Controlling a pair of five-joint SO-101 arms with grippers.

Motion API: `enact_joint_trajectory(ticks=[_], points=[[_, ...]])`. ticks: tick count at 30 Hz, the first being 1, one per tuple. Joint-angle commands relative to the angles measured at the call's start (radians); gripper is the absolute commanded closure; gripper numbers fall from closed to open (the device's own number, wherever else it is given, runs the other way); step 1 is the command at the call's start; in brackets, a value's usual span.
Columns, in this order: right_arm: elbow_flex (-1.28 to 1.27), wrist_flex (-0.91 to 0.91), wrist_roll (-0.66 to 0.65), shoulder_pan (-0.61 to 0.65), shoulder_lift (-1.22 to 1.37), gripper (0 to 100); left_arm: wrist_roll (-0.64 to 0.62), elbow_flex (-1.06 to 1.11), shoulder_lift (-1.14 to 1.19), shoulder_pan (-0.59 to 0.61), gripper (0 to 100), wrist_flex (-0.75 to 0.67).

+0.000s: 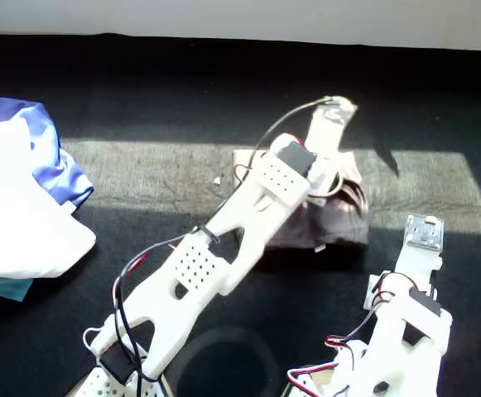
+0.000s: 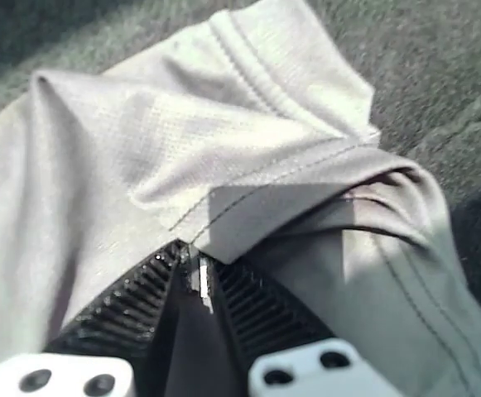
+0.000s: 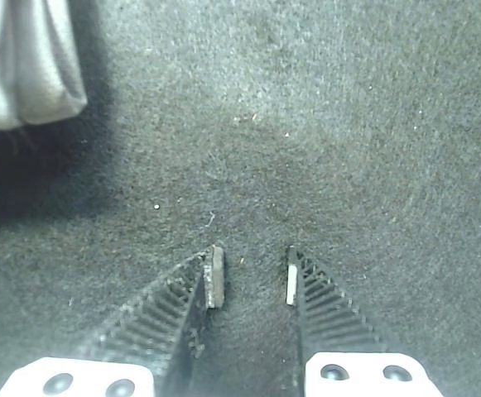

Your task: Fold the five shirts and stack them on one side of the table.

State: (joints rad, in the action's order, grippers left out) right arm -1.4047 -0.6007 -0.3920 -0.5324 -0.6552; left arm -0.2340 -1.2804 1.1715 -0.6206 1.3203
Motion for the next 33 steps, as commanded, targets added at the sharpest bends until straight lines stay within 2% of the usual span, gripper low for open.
enact_joint_trajectory(ticks=[1, 5, 9, 19, 26, 33], points=[[-0.021, 0.016, -0.011, -0.007, -0.001, 86.1, 0.000, 0.024, -0.044, -0.012, 99, -0.183], [-0.021, 0.016, -0.011, -0.007, -0.001, 86.1, 0.000, 0.013, 0.010, -0.005, 99, -0.413], [-0.021, 0.016, -0.011, -0.007, -0.001, 86.1, 0.000, -0.073, 0.028, -0.012, 99, -0.539], [-0.022, 0.016, -0.011, -0.008, -0.001, 86.1, 0.000, -0.174, 0.030, -0.016, 99, -0.572], [-0.022, 0.016, -0.011, -0.008, -0.001, 86.1, 0.000, -0.028, 0.031, -0.025, 99, -0.562], [-0.022, 0.016, -0.011, -0.008, -0.001, 86.1, 0.000, 0.128, 0.031, -0.113, 99, -0.781]])
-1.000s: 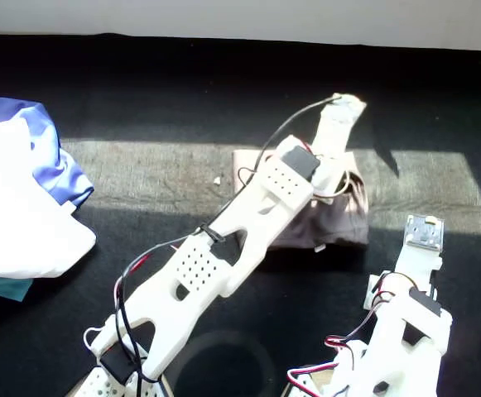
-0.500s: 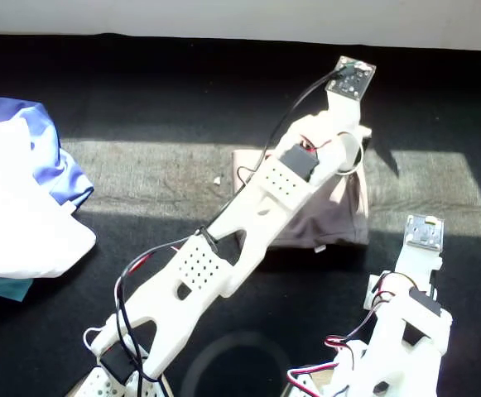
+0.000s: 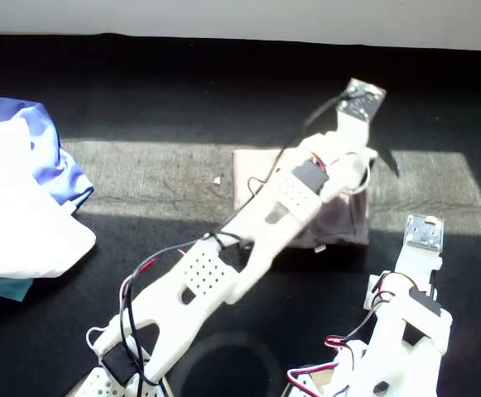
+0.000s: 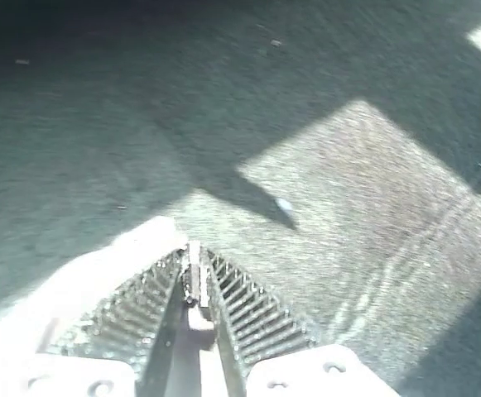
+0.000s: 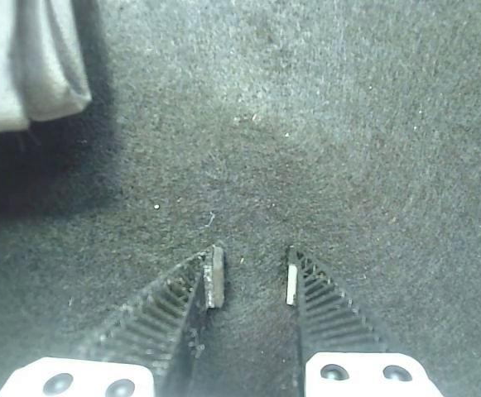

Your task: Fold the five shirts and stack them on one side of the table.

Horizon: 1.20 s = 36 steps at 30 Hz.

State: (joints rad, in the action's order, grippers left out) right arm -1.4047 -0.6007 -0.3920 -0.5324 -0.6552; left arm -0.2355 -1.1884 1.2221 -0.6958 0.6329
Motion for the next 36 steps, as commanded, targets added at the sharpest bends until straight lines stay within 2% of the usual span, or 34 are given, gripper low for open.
enact_joint_trajectory(ticks=[1, 5, 8, 15, 18, 21, 29, 36], points=[[-0.022, 0.016, -0.011, -0.008, -0.001, 86.1, 0.002, 0.059, -0.019, -0.045, 99, -0.121], [-0.022, 0.016, -0.011, -0.008, -0.001, 86.1, 0.002, 0.074, -0.027, -0.039, 99, -0.149], [-0.022, 0.016, -0.011, -0.008, -0.001, 86.1, 0.002, 0.004, -0.030, -0.010, 99, -0.129], [-0.022, 0.016, -0.011, -0.008, -0.001, 86.1, 0.002, -0.406, -0.028, 0.035, 99, 0.216], [-0.022, 0.016, -0.011, -0.008, -0.001, 86.1, 0.002, -0.467, -0.018, 0.054, 99, 0.348], [-0.022, 0.016, -0.011, -0.008, -0.001, 86.1, 0.002, -0.414, 0.035, 0.064, 99, 0.330], [-0.022, 0.016, -0.011, -0.008, -0.001, 86.1, 0.002, -0.387, 0.231, 0.019, 99, 0.084], [-0.022, 0.016, -0.011, -0.008, -0.001, 86.1, 0.000, -0.449, 0.240, 0.007, 99, 0.075]])
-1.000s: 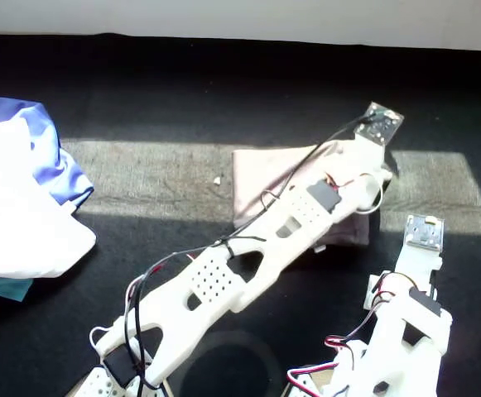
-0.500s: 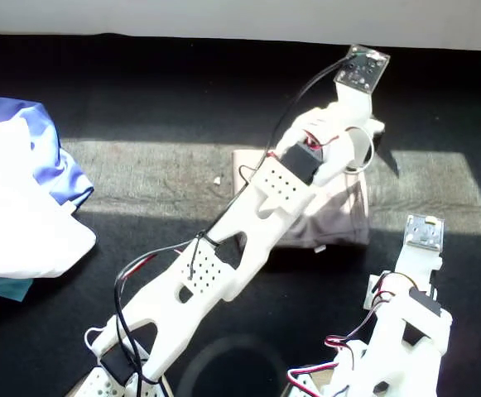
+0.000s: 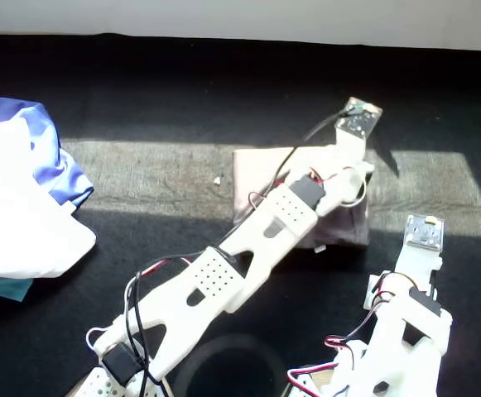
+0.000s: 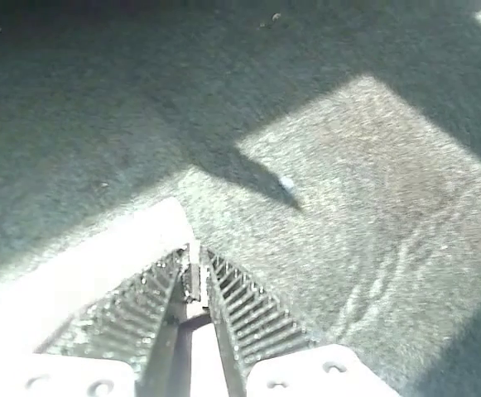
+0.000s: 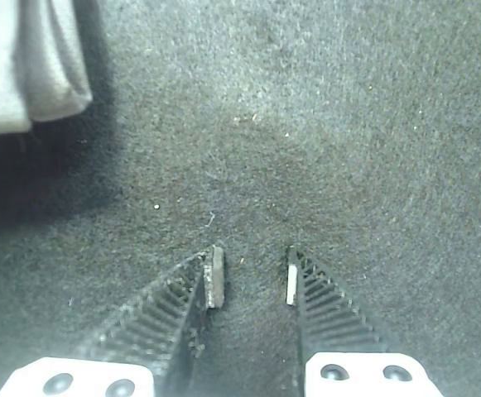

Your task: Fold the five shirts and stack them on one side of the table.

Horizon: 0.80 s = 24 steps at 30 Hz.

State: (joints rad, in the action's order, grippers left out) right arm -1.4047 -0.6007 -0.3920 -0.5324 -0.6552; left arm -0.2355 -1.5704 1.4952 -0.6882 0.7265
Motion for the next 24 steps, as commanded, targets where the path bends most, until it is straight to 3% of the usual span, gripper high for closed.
enact_joint_trajectory(ticks=[1, 7, 16, 21, 24], points=[[-0.022, 0.016, -0.011, -0.008, -0.001, 86.1, 0.000, -0.091, -0.042, -0.001, 99, -0.006], [-0.022, 0.016, -0.011, -0.008, -0.001, 86.1, 0.000, -0.094, -0.205, 0.012, 99, 0.178], [0.073, -0.070, 0.011, -0.027, -0.001, 86.4, 0.002, -0.093, -0.481, 0.148, 99, 0.901], [0.412, -0.328, 0.110, -0.114, -0.001, 86.4, 0.002, -0.091, -0.403, 0.202, 99, 0.976], [0.588, -0.449, 0.132, -0.097, -0.001, 86.4, -0.002, -0.091, -0.308, 0.206, 99, 0.977]])
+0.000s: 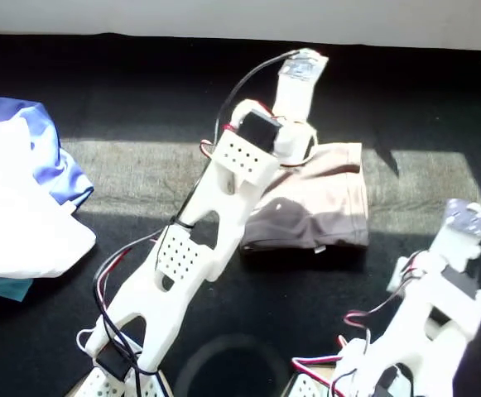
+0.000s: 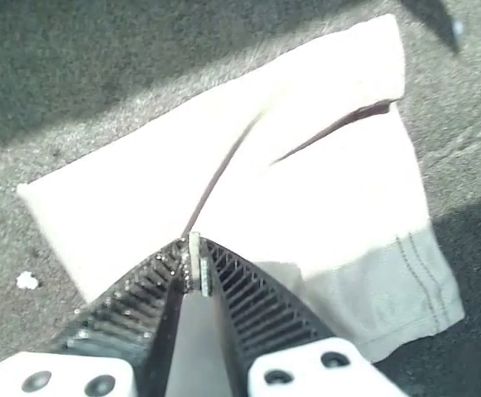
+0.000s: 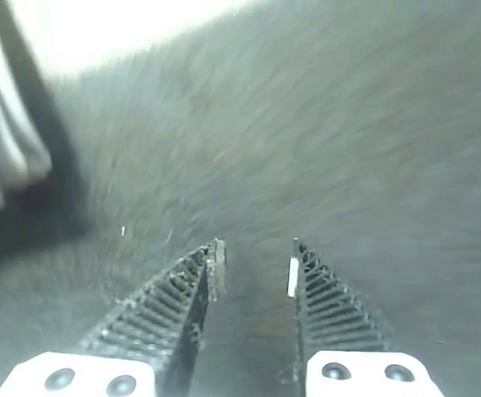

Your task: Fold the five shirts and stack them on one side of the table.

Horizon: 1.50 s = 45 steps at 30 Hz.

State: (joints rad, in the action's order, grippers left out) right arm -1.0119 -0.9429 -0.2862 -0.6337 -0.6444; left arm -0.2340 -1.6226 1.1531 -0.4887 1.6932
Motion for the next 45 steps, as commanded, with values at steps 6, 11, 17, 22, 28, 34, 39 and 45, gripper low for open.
enact_joint_trajectory(ticks=[6, 11, 17, 22, 28, 34, 39, 45], points=[[0.332, -0.252, 0.037, 0.325, -0.010, 86.4, 0.000, -0.041, 0.139, 0.038, 99, -0.006], [0.294, -0.211, 0.032, 0.561, 0.007, 86.4, 0.000, -0.041, 0.166, 0.113, 99, -0.069], [0.084, -0.024, 0.032, 0.604, 0.067, 86.4, 0.000, -0.041, 0.206, 0.147, 99, -0.068], [-0.027, 0.085, 0.031, 0.544, 0.130, 86.4, 0.000, -0.041, 0.213, 0.153, 99, -0.068], [0.004, 0.044, 0.031, 0.499, 0.079, 86.4, -0.002, -0.042, 0.157, 0.153, 99, -0.043], [0.157, -0.196, 0.037, 0.512, -0.140, 86.4, -0.002, -0.041, -0.042, 0.156, 99, 0.069], [0.289, -0.277, 0.037, 0.507, -0.280, 86.1, -0.002, -0.039, -0.183, 0.189, 99, 0.074], [0.484, -0.329, 0.100, 0.507, -0.048, 85.1, 0.012, 0.079, -0.367, 0.226, 99, 0.081]])
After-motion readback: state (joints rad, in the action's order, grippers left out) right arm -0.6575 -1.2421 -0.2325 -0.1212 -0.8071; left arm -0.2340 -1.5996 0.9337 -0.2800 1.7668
